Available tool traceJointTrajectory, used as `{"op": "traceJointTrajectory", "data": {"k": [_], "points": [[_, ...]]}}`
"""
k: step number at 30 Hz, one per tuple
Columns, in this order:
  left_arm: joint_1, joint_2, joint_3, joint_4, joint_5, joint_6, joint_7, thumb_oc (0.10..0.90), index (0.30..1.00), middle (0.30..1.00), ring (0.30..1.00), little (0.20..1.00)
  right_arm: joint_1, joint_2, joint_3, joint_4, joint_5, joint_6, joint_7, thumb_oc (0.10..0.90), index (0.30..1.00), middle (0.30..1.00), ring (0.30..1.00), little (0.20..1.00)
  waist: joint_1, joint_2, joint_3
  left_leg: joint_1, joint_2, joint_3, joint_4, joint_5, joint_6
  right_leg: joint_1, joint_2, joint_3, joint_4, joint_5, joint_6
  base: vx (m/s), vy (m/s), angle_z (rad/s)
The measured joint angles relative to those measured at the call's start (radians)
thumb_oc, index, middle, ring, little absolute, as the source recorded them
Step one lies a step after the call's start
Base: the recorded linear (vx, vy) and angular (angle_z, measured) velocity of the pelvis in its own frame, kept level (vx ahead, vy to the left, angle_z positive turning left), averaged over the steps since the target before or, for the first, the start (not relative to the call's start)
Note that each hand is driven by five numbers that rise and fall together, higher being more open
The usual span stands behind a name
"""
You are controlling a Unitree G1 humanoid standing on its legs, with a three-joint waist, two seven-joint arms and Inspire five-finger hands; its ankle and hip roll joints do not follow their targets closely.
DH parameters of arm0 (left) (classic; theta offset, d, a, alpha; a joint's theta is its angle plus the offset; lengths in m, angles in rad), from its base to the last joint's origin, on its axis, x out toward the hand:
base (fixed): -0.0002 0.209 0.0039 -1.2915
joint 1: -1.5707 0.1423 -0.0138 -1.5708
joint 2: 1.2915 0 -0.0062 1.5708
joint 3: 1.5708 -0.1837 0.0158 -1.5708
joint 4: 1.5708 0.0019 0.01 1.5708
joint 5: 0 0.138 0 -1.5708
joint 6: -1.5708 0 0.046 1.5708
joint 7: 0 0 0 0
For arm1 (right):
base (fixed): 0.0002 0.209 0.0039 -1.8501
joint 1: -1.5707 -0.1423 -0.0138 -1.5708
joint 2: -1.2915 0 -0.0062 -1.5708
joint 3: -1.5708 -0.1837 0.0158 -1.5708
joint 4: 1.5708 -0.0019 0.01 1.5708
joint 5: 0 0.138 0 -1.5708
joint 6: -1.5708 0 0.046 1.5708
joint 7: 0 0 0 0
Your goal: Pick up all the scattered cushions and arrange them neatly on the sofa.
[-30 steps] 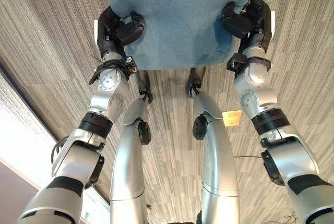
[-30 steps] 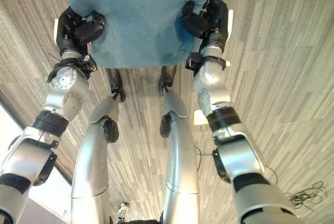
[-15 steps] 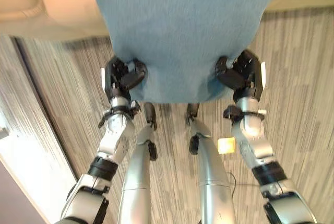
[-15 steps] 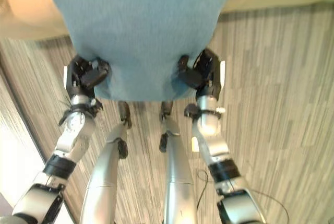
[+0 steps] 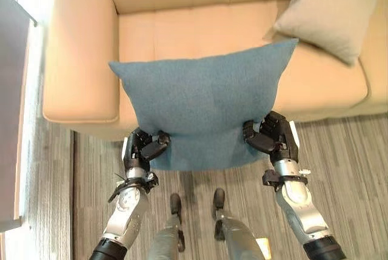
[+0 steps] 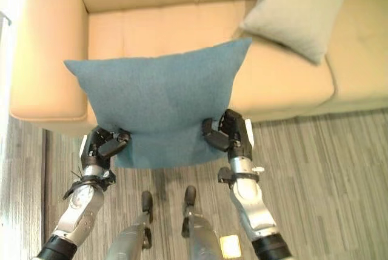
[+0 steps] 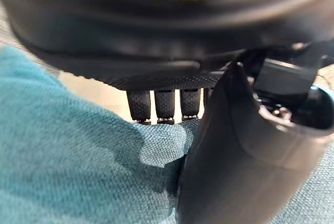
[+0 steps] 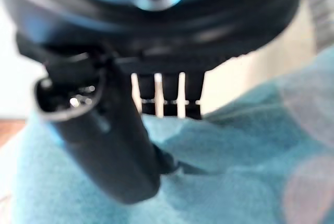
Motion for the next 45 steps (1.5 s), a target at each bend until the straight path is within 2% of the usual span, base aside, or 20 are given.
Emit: {"op": "traceJointTrajectory", "data": {"k": [6,9,14,18,22,23,24,25,26,27,28,30,31,33,34,36,37,41,43,45], "points": [[0.036,-0.008,0.006,-0.025,0.005,0.019,-0.018,0.400,0.300,0.300,0.300,0.300,0.040,0.005,-0.033,-0.030,-0.038,0.016,0.028,0.400,0.300,0.300,0.300,0.300,0.002,-0.001,-0.001,0.095,-0.007,-0.015,-0.006,0.000,-0.001,0.144,0.003,-0.003,-0.094,0.023,-0.001,0.05,-0.038,0.07],[0.047,-0.014,0.005,-0.025,0.008,0.020,-0.018,0.400,0.300,0.300,0.300,0.300,0.055,0.005,-0.037,-0.031,-0.048,0.017,0.036,0.400,0.300,0.300,0.300,0.300,0.002,-0.003,-0.012,0.108,-0.004,-0.018,-0.004,0.001,-0.003,0.164,0.008,-0.003,-0.104,0.023,-0.001,-0.05,-0.091,0.03],[0.058,-0.017,0.004,-0.025,0.018,0.042,-0.037,0.400,0.300,0.300,0.300,0.300,0.091,0.009,-0.048,-0.031,-0.056,0.024,0.040,0.400,0.300,0.300,0.300,0.300,0.003,-0.027,-0.027,0.097,0.001,-0.030,0.044,-0.011,-0.020,0.182,0.014,-0.004,-0.109,0.024,-0.002,-0.01,-0.029,0.05],[0.058,-0.017,0.002,-0.024,0.034,0.057,-0.052,0.400,0.300,0.300,0.300,0.300,0.101,0.011,-0.059,-0.031,-0.056,0.025,0.041,0.400,0.300,0.300,0.300,0.300,0.000,-0.028,-0.028,0.087,0.001,-0.036,0.063,-0.014,-0.024,0.182,0.019,-0.005,-0.109,0.023,-0.002,0.03,0.036,0.02],[0.050,-0.016,-0.018,-0.024,0.037,0.060,-0.061,0.400,0.300,0.300,0.300,0.300,0.113,0.009,-0.081,-0.031,-0.054,0.026,0.040,0.400,0.300,0.300,0.300,0.300,-0.004,-0.012,-0.040,0.038,0.004,-0.045,0.094,-0.034,-0.042,0.160,0.020,-0.015,-0.109,0.025,-0.011,0.06,0.054,0.15],[0.041,-0.016,-0.024,-0.023,0.038,0.061,-0.062,0.400,0.300,0.300,0.300,0.300,0.112,0.008,-0.090,-0.031,-0.052,0.027,0.039,0.400,0.300,0.300,0.300,0.300,0.003,-0.022,-0.044,-0.049,-0.015,-0.043,0.199,-0.050,-0.063,0.136,0.005,0.011,-0.109,0.032,-0.027,0.17,0.136,0.22],[0.039,-0.019,-0.027,-0.020,0.038,0.061,-0.062,0.400,0.300,0.300,0.300,0.300,0.111,0.005,-0.094,-0.031,-0.052,0.030,0.039,0.400,0.300,0.300,0.300,0.300,0.006,-0.029,-0.044,-0.103,-0.032,-0.042,0.245,-0.082,-0.078,0.125,-0.012,0.021,-0.109,0.033,-0.036,0.15,0.118,0.19],[0.042,-0.021,-0.029,-0.019,0.039,0.062,-0.064,0.400,0.300,0.300,0.300,0.300,0.109,0.004,-0.095,-0.031,-0.052,0.034,0.039,0.400,0.300,0.300,0.300,0.300,0.009,-0.031,-0.043,-0.118,-0.044,-0.039,0.241,-0.086,-0.065,0.118,-0.023,0.028,-0.110,0.040,-0.027,0.30,0.177,-0.31],[0.069,-0.021,-0.025,-0.019,0.038,0.062,-0.064,0.400,0.300,0.300,0.300,0.300,0.108,0.006,-0.083,-0.031,-0.052,0.046,0.041,0.400,0.300,0.300,0.300,0.300,0.031,-0.018,-0.052,-0.110,-0.041,-0.043,0.168,-0.103,-0.030,0.113,-0.014,0.064,-0.104,0.041,-0.015,0.26,0.149,-0.59],[0.085,-0.021,-0.021,-0.019,0.038,0.062,-0.064,0.400,0.300,0.300,0.300,0.300,0.108,0.006,-0.074,-0.031,-0.053,0.046,0.044,0.400,0.300,0.300,0.300,0.300,0.033,-0.004,-0.060,-0.099,-0.035,-0.043,0.132,-0.089,-0.019,0.115,-0.005,0.074,-0.104,0.037,-0.009,0.32,0.203,-0.75],[0.094,-0.016,-0.017,-0.015,0.038,0.064,-0.064,0.400,0.300,0.300,0.300,0.300,0.108,0.009,-0.062,-0.031,-0.054,0.051,0.044,0.400,0.300,0.300,0.300,0.300,0.030,-0.002,-0.061,-0.076,-0.039,-0.038,0.111,-0.055,0.000,0.122,-0.007,0.085,-0.104,0.031,0.000,0.21,0.171,-0.41],[0.095,-0.001,-0.015,-0.016,0.038,0.081,-0.064,0.400,0.300,0.300,0.300,0.300,0.110,0.011,-0.053,-0.031,-0.054,0.065,0.044,0.400,0.300,0.300,0.300,0.300,0.028,-0.012,-0.067,-0.027,-0.058,0.001,0.066,-0.021,0.039,0.125,-0.031,0.113,-0.077,0.014,0.030,0.20,0.197,-0.39],[0.096,0.002,-0.015,-0.018,0.038,0.081,-0.064,0.400,0.300,0.300,0.300,0.300,0.111,0.015,-0.053,-0.031,-0.056,0.066,0.045,0.400,0.300,0.300,0.300,0.300,0.027,-0.013,-0.069,-0.014,-0.063,0.028,0.062,-0.009,0.047,0.123,-0.043,0.115,-0.059,0.001,0.047,0.18,0.194,-0.40],[0.099,0.005,-0.012,-0.021,0.038,0.081,-0.064,0.400,0.300,0.300,0.300,0.300,0.112,0.024,-0.051,-0.031,-0.057,0.071,0.046,0.400,0.300,0.300,0.300,0.300,0.030,-0.020,-0.076,0.007,-0.067,0.062,0.048,-0.008,0.073,0.099,-0.063,0.118,0.008,-0.027,0.077,0.12,0.138,-0.29],[0.099,0.012,0.001,-0.023,0.038,0.081,-0.064,0.400,0.300,0.300,0.300,0.300,0.115,0.035,-0.045,-0.031,-0.057,0.071,0.048,0.400,0.300,0.300,0.300,0.300,0.026,-0.036,-0.085,0.026,-0.090,0.067,0.039,-0.017,0.094,0.082,-0.087,0.115,0.070,-0.055,0.082,0.11,0.167,-0.19],[0.090,0.019,0.006,-0.022,0.038,0.081,-0.064,0.400,0.300,0.300,0.300,0.300,0.113,0.036,-0.045,-0.032,-0.057,0.071,0.058,0.400,0.300,0.300,0.300,0.300,0.026,-0.041,-0.088,0.037,-0.098,0.070,0.037,-0.026,0.105,0.053,-0.090,0.117,0.141,-0.066,0.095,0.10,0.181,-0.17],[0.088,0.031,0.012,-0.023,0.038,0.081,-0.064,0.400,0.300,0.300,0.300,0.300,0.106,0.041,-0.043,-0.032,-0.058,0.072,0.066,0.400,0.300,0.300,0.300,0.300,0.029,-0.038,-0.089,0.045,-0.091,0.085,0.032,-0.028,0.109,-0.009,-0.089,0.122,0.254,-0.071,0.103,0.08,0.145,-0.25],[0.091,0.046,0.021,-0.016,0.038,0.082,-0.062,0.400,0.300,0.300,0.300,0.300,0.108,0.065,-0.033,-0.032,-0.074,0.073,0.084,0.400,0.300,0.300,0.300,0.300,0.029,-0.042,-0.090,0.091,-0.085,0.095,0.023,-0.044,0.117,-0.070,-0.105,0.108,0.420,-0.095,0.133,0.15,0.068,-0.10],[0.092,0.043,0.034,-0.015,0.038,0.081,-0.062,0.400,0.300,0.300,0.300,0.300,0.101,0.064,-0.024,-0.032,-0.075,0.073,0.094,0.400,0.300,0.300,0.300,0.300,0.030,-0.042,-0.090,0.108,-0.083,0.093,0.007,-0.059,0.126,-0.089,-0.099,0.112,0.430,-0.134,0.122,0.26,0.001,-0.13],[0.090,0.041,0.054,-0.010,0.039,0.081,-0.062,0.400,0.300,0.300,0.300,0.300,0.091,0.064,-0.012,-0.032,-0.075,0.073,0.107,0.400,0.300,0.300,0.300,0.300,0.029,-0.042,-0.090,0.111,-0.074,0.095,0.000,-0.080,0.130,-0.137,-0.068,0.114,0.369,-0.146,0.120,0.20,-0.028,-0.18]]}}
